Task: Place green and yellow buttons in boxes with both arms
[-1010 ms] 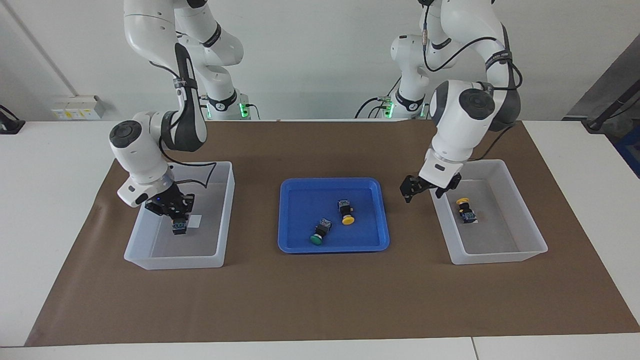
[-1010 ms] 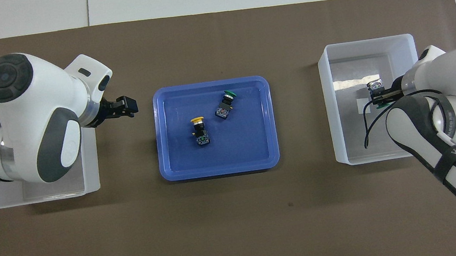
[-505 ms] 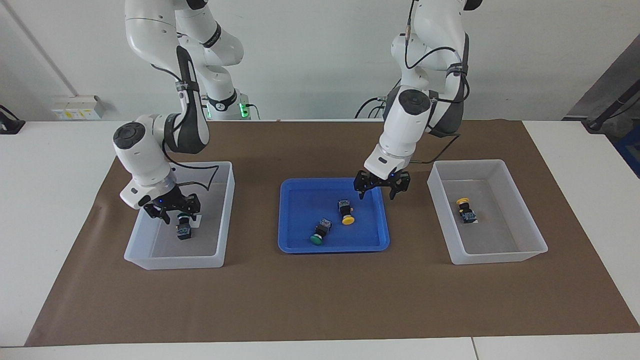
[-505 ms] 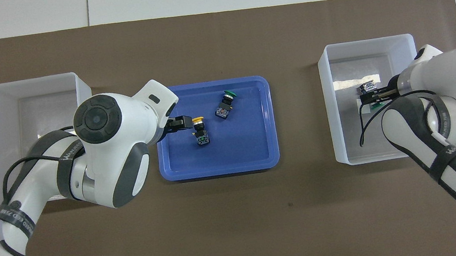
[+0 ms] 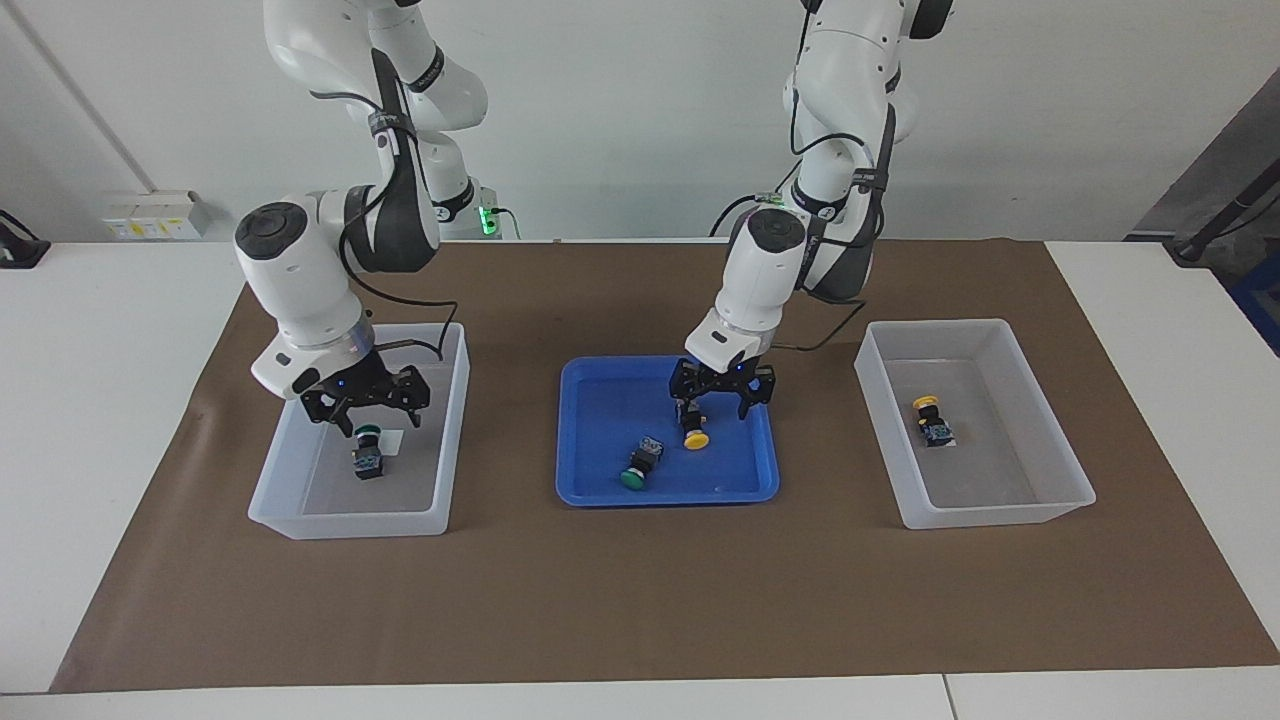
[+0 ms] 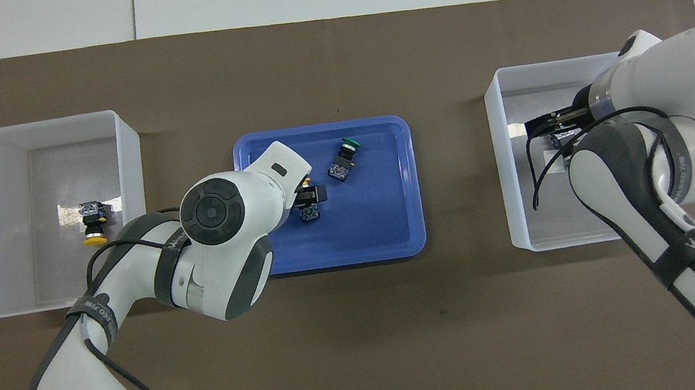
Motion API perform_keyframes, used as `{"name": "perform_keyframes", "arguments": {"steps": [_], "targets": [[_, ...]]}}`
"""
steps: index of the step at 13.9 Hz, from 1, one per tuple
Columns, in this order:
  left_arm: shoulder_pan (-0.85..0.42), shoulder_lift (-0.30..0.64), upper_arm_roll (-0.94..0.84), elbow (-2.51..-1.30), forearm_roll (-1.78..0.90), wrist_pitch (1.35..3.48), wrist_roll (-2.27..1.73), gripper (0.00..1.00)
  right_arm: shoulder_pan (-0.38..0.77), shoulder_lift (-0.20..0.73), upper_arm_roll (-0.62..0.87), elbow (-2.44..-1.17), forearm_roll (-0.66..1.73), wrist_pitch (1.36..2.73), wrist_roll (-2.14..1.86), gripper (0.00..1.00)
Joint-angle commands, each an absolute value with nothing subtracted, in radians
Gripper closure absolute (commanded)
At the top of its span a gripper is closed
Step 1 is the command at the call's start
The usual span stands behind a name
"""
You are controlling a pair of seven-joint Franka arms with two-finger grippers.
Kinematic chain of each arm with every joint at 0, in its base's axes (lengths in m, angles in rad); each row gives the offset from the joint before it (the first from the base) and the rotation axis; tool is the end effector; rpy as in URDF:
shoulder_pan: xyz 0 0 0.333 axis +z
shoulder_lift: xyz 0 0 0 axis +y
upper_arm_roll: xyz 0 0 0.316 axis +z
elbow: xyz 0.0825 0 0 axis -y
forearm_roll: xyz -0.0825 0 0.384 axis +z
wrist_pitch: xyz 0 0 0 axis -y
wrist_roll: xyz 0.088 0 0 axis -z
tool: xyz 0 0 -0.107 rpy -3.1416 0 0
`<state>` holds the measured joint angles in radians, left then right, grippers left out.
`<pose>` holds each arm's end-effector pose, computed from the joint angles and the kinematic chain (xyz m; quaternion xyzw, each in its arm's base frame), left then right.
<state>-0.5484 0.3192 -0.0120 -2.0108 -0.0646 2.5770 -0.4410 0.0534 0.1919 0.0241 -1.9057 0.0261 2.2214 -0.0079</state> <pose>0.5296 -0.3306 0.3204 0.9916 -0.0337 0.0973 0.0787 0.6133 0.0478 0.4104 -0.9974 -0.0350 -0.0614 0.0153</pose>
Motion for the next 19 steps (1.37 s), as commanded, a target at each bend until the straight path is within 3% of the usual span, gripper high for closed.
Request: {"name": "perform_keyframes", "arguments": {"steps": [1, 3, 6, 7, 8, 9, 11, 13, 19], "targets": [[-0.571, 0.344, 0.005, -2.013, -0.078, 2.623, -0.456, 0.0, 0.101, 0.201, 0.029, -1.884, 0.064, 2.223, 0.165, 0.0], [-0.584, 0.353, 0.005, -2.014, -0.078, 2.625, -0.457, 0.03, 0.161, 0.212, 0.028, -1.864, 0.15, 2.249, 0.27, 0.0], [-0.589, 0.353, 0.005, -2.014, -0.078, 2.623, -0.491, 0.27, 0.244, 0.276, 0.028, -1.806, 0.164, 2.302, 0.452, 0.0], [-0.592, 0.353, 0.005, -2.011, -0.078, 2.623, -0.491, 0.43, 0.273, 0.3, 0.029, -1.802, 0.164, 2.347, 0.497, 0.0], [-0.591, 0.353, 0.005, -2.011, -0.078, 2.623, -0.489, 0.66, 0.296, 0.322, 0.029, -1.802, 0.166, 2.386, 0.529, 0.0], [-0.592, 0.353, 0.005, -2.008, -0.078, 2.623, -0.491, 0.8, 0.314, 0.339, 0.029, -1.802, 0.169, 2.416, 0.564, 0.0], [-0.591, 0.353, 0.005, -2.005, -0.078, 2.617, -0.491, 0.99, 0.357, 0.38, 0.028, -1.802, 0.189, 2.472, 0.635, 0.0], [-0.583, 0.353, 0.005, -1.988, -0.078, 2.594, -0.491, 1.0, 0.393, 0.434, 0.029, -1.798, 0.202, 2.557, 0.682, 0.0], [-0.444, 0.253, 0.005, -1.846, -0.08, 2.26, -0.48, 1.0, 0.442, 0.517, 0.029, -1.726, 0.218, 2.568, 0.733, 0.0]]}}
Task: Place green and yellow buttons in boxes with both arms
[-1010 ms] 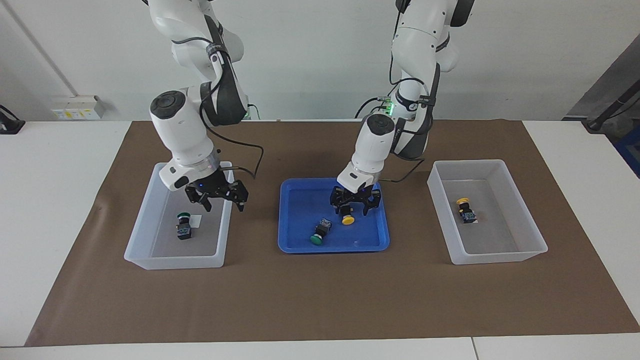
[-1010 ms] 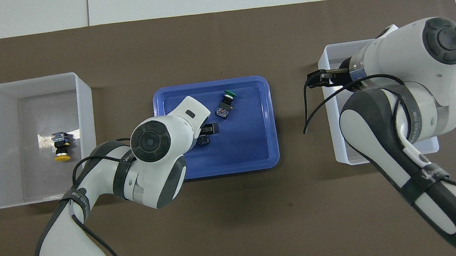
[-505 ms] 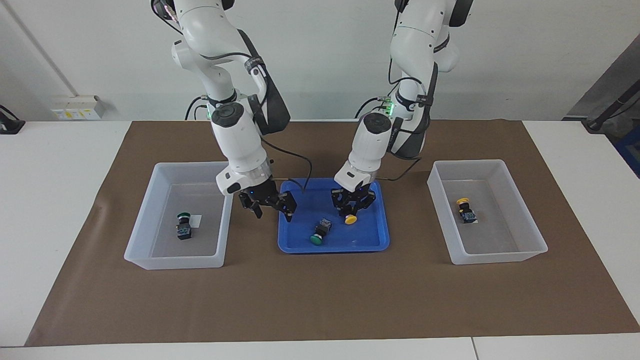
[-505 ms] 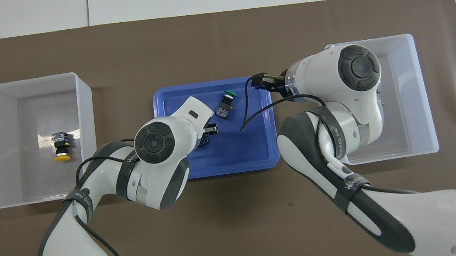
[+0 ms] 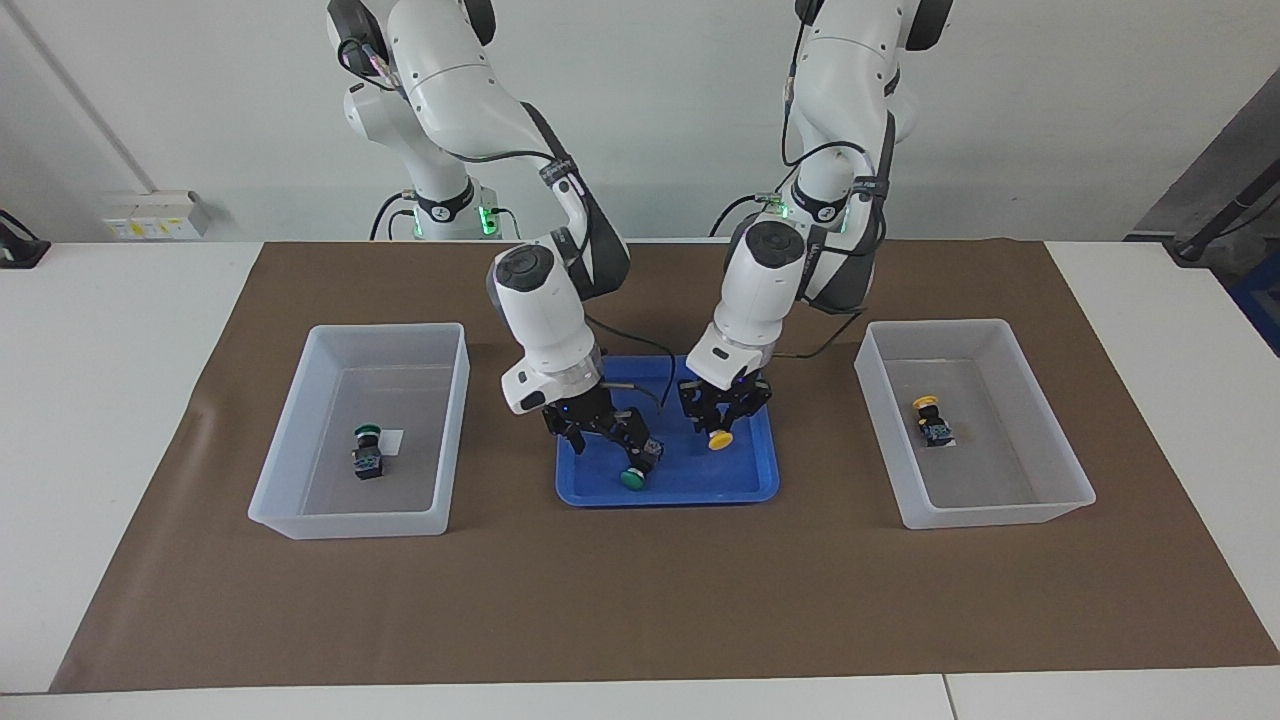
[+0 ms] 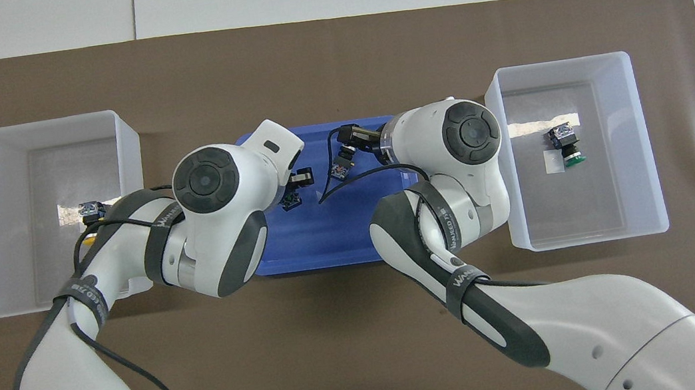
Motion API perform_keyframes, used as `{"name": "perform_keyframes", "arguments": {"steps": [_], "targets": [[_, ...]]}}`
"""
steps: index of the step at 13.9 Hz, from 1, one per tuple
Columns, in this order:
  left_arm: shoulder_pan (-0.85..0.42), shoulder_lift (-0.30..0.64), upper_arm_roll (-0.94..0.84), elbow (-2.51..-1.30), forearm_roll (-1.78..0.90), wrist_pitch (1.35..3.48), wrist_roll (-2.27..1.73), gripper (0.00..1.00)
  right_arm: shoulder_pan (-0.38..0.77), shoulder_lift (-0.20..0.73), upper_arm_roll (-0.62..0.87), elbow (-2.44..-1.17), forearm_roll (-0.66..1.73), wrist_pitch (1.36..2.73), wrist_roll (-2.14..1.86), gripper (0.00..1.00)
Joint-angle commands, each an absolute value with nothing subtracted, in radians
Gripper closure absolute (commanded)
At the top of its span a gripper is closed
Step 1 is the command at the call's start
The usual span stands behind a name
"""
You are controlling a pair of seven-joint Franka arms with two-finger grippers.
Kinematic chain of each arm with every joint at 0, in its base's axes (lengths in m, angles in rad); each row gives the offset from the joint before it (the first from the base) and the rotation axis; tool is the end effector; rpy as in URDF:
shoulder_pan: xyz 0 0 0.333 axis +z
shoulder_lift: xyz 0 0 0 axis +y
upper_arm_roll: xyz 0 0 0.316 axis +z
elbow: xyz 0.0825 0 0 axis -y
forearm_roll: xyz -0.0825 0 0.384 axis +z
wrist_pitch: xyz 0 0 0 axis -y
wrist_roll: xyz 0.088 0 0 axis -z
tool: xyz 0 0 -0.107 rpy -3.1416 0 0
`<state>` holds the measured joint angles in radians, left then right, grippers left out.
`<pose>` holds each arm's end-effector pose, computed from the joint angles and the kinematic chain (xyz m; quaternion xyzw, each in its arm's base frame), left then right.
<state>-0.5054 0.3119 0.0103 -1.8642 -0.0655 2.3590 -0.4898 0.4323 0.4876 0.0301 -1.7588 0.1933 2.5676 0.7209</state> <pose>0.5662 -0.3072 0.3686 0.9954 0.0180 0.0693 0.0639 0.6192 0.3027 0.3239 -0.9641 0.2004 -0.0921 0.1478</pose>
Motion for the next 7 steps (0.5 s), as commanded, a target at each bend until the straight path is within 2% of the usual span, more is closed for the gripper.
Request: {"name": "perform_keyframes", "arguments": {"steps": [1, 5, 7], "targets": [[-0.416, 0.236, 0.005, -1.832, -0.081, 2.222, -0.48, 1.0, 0.468, 0.52, 0.031, -1.726, 0.233, 2.568, 0.733, 0.0], [-0.28, 0.207, 0.011, -1.807, -0.08, 2.122, -0.447, 1.0, 0.505, 0.537, 0.031, -1.73, 0.233, 2.569, 0.712, 0.0], [-0.188, 0.206, 0.015, -1.807, -0.08, 2.079, -0.299, 1.0, 0.506, 0.535, 0.029, -1.738, 0.227, 2.565, 0.684, 0.0]]}}
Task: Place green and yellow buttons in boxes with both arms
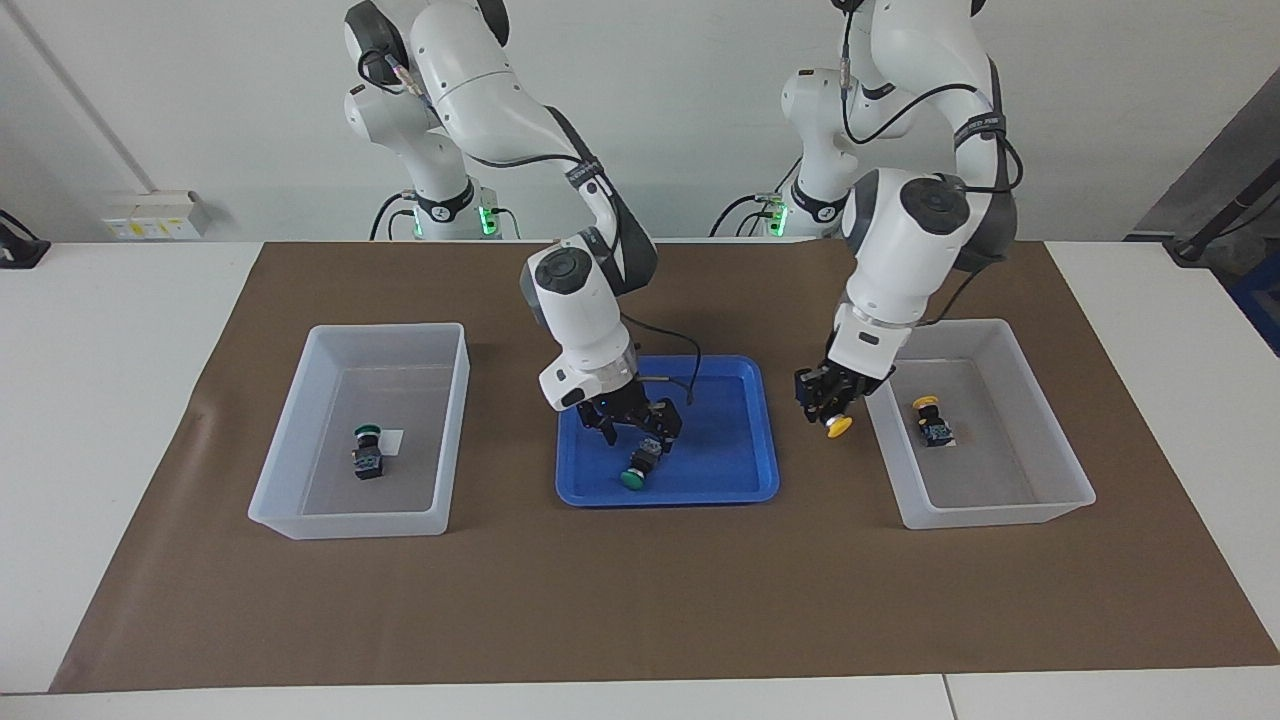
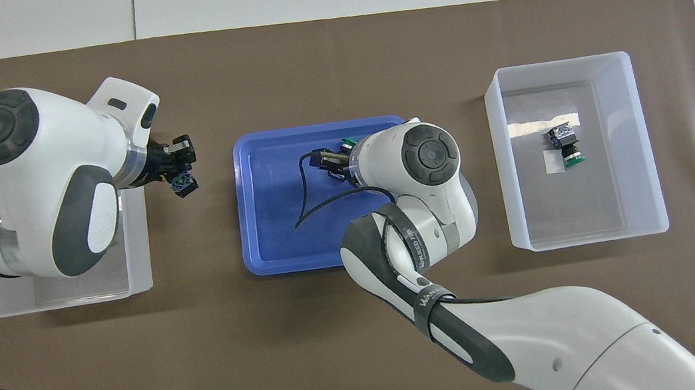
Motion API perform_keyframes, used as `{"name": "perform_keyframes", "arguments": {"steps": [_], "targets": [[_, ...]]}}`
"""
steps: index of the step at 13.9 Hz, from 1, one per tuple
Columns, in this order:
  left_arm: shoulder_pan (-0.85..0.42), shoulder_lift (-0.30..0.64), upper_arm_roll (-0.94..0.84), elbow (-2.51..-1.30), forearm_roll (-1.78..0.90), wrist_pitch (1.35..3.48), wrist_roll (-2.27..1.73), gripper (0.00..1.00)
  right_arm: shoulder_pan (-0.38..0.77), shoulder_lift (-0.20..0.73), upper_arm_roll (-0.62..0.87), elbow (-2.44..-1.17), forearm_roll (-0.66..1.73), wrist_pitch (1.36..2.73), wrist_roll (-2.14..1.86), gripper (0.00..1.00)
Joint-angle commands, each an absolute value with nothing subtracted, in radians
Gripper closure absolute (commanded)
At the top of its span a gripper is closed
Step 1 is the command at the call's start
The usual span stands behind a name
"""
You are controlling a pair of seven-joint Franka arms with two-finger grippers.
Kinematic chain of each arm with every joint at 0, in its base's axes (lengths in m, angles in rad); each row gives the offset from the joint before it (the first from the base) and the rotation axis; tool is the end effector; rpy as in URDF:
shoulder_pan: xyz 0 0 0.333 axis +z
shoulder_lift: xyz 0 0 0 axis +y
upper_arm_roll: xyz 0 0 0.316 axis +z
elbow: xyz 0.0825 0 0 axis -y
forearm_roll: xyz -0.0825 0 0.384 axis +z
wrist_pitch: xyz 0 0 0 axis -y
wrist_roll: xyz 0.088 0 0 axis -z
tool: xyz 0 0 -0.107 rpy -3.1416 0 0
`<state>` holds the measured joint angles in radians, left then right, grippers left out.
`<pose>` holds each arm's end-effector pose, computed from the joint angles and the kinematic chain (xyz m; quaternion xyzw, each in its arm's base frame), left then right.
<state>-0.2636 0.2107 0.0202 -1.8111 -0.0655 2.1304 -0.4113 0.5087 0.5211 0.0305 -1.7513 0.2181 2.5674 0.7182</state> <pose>0.6081 -0.1547 0.4349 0.9932 0.0991 0.0429 0.0426 0.5955 0.3496 0.3042 -0.9710 0.1723 -0.0714 0.1497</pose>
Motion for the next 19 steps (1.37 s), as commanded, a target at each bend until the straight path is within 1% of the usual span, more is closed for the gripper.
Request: {"name": "perform_keyframes", "arguments": {"steps": [1, 2, 3, 5, 6, 8, 10, 11, 12, 13, 14, 15, 16, 17, 19], "targets": [[-0.125, 0.204, 0.015, -1.809, -0.08, 2.059, -0.181, 1.0, 0.506, 0.535, 0.029, -1.749, 0.227, 2.56, 0.667, 0.0], [-0.07, 0.198, 0.015, -1.815, -0.08, 2.053, -0.069, 1.0, 0.508, 0.535, 0.029, -1.764, 0.227, 2.563, 0.657, 0.16], [-0.011, 0.198, 0.015, -1.816, -0.08, 2.054, 0.039, 1.0, 0.509, 0.534, 0.029, -1.766, 0.227, 2.556, 0.657, 0.39], [0.066, 0.198, 0.017, -1.825, -0.072, 2.077, 0.191, 1.0, 0.508, 0.534, 0.029, -1.766, 0.227, 2.556, 0.655, 0.71], [0.086, 0.198, 0.018, -1.847, -0.068, 2.106, 0.239, 1.0, 0.508, 0.534, 0.029, -1.763, 0.227, 2.556, 0.657, 1.0], [0.107, 0.195, 0.023, -1.931, -0.066, 2.221, 0.25, 1.0, 0.511, 0.528, 0.029, -1.752, 0.226, 2.53, 0.658, 1.0], [0.115, 0.204, 0.023, -2.006, -0.066, 2.339, 0.25, 1.0, 0.503, 0.505, 0.025, -1.734, 0.225, 2.473, 0.657, 1.0], [0.124, 0.21, 0.023, -2.028, -0.066, 2.371, 0.25, 1.0, 0.493, 0.462, 0.02, -1.73, 0.225, 2.424, 0.657, 1.0], [0.127, 0.215, 0.023, -2.039, -0.066, 2.394, 0.25, 0.94, 0.482, 0.416, 0.011, -1.73, 0.224, 2.368, 0.654, 1.0], [0.127, 0.227, 0.023, -2.043, -0.066, 2.401, 0.252, 0.81, 0.459, 0.372, 0.006, -1.732, 0.213, 2.317, 0.646, 1.0], [0.132, 0.235, 0.023, -2.043, -0.066, 2.402, 0.252, 0.44, 0.425, 0.333, 0.008, -1.732, 0.19, 2.26, 0.612, 1.0], [0.135, 0.235, 0.023, -2.042, -0.066, 2.402, 0.252, 0.19, 0.395, 0.299, 0.008, -1.735, 0.174, 2.212, 0.559, 1.0], [0.135, 0.236, 0.023, -2.036, -0.066, 2.393, 0.252, 0.07, 0.355, 0.275, 0.008, -1.738, 0.17, 2.168, 0.49, 1.0], [0.133, 0.236, 0.023, -2.028, -0.066, 2.385, 0.252, 0.0, 0.316, 0.252, 0.008, -1.74, 0.17, 2.119, 0.419, 1.0], [0.132, 0.236, 0.025, -1.985, -0.066, 2.324, 0.25, 0.0, 0.229, 0.216, 0.008, -1.752, 0.17, 2.034, 0.262, 1.0]]}}
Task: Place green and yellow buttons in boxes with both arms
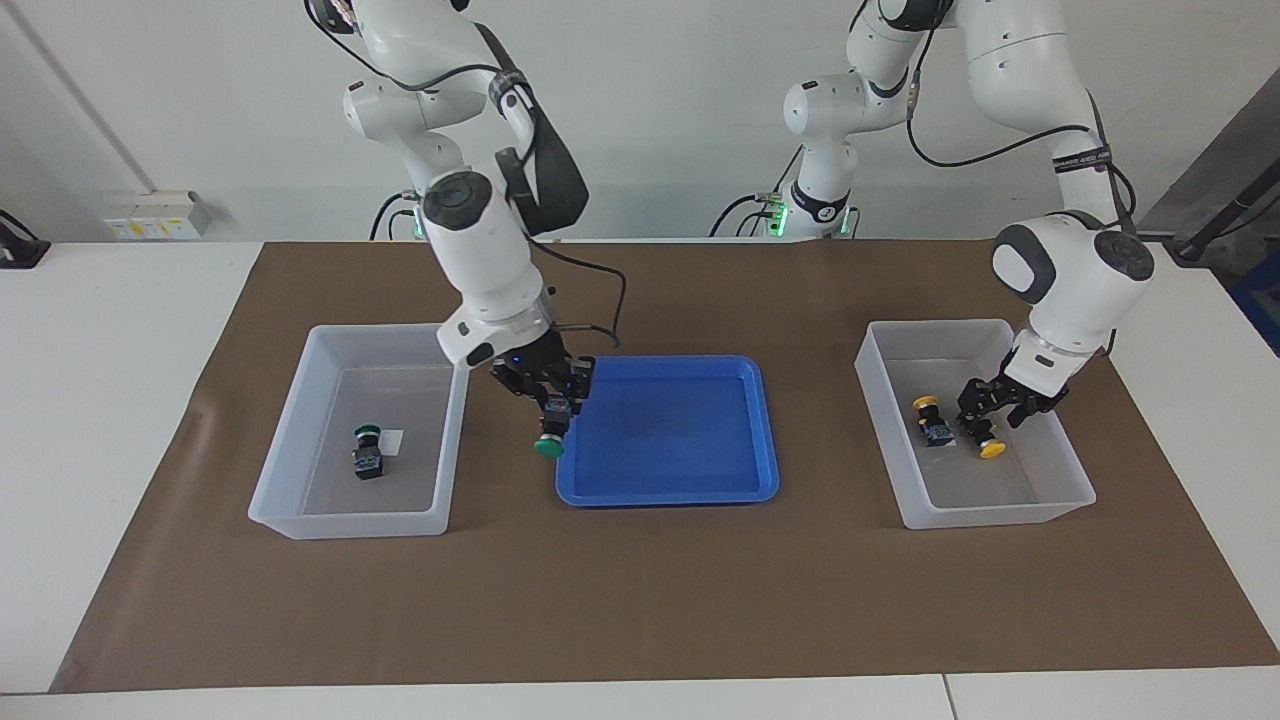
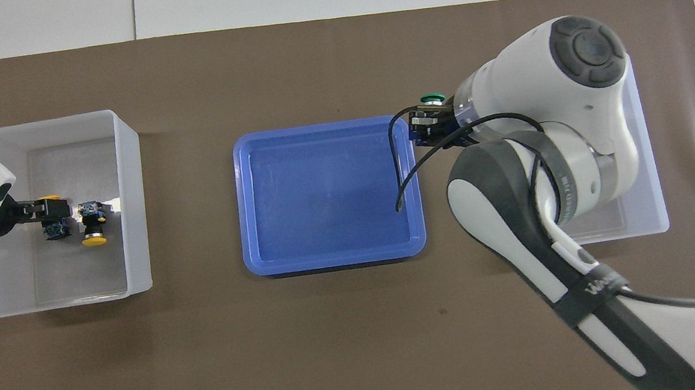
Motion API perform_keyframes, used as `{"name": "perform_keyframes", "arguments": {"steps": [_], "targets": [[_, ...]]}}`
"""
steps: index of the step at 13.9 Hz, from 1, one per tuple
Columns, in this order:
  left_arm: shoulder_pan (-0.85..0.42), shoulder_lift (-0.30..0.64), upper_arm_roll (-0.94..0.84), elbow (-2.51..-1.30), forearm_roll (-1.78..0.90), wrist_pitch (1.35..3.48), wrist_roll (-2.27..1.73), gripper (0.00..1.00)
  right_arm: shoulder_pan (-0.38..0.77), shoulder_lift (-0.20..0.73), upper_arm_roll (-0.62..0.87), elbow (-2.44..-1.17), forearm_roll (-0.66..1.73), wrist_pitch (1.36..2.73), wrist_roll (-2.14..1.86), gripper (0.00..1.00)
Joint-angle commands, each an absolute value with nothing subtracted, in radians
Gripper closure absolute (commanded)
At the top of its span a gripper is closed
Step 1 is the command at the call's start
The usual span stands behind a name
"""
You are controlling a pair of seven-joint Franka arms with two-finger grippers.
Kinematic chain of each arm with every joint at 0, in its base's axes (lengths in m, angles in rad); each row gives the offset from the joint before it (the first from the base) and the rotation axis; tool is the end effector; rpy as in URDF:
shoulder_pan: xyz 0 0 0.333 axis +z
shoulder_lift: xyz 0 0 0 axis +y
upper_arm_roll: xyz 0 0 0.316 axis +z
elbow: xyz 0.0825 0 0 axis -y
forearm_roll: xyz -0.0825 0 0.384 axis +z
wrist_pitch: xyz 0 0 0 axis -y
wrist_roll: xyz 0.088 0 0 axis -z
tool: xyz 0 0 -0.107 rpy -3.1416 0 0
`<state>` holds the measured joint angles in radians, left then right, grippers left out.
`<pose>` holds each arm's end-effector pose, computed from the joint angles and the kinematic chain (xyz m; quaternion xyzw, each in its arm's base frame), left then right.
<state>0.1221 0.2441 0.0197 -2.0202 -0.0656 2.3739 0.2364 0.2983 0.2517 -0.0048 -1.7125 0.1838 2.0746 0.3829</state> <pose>0.5978 0.0842 0.3410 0.9979 -0.0253 0.0579 0.0110 0.6141 0.1956 0.4516 -0.9915 0.0841 -0.0246 0.0957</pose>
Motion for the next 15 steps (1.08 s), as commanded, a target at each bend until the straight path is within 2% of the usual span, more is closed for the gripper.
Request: {"name": "perform_keyframes", "arguments": {"steps": [1, 3, 7, 8, 11, 13, 14, 15], "targets": [[0.13, 0.235, 0.025, -1.93, -0.066, 2.248, 0.247, 0.0, 0.183, 0.204, 0.008, -1.769, 0.17, 2.004, 0.174, 1.0], [0.124, 0.235, 0.025, -1.782, -0.066, 2.023, 0.23, 0.0, 0.097, 0.172, 0.009, -1.846, 0.17, 1.999, 0.013, 1.0], [0.086, 0.224, 0.012, -1.56, 0.038, 1.665, 0.141, 0.0, 0.042, 0.106, 0.008, -2.014, 0.17, 2.06, -0.101, 1.0], [0.059, 0.212, 0.017, -1.543, 0.041, 1.623, 0.141, 0.0, 0.026, 0.092, 0.008, -2.055, 0.172, 2.101, -0.132, 1.0], [0.051, 0.089, 0.005, -1.578, 0.04, 1.589, 0.153, 0.0, -0.003, 0.091, 0.008, -2.15, 0.172, 2.212, -0.187, 1.0], [0.049, 0.043, 0.003, -1.583, 0.04, 1.539, 0.159, 0.0, -0.008, 0.094, 0.008, -2.175, 0.172, 2.264, -0.204, 1.0], [0.046, 0.023, 0.002, -1.595, 0.037, 1.522, 0.167, 0.0, -0.015, 0.097, 0.008, -2.183, 0.172, 2.267, -0.212, 0.96], [0.046, -0.003, 0.003, -1.62, 0.035, 1.519, 0.173, 0.0, -0.017, 0.101, 0.008, -2.192, 0.172, 2.281, -0.212, 0.87]]}}
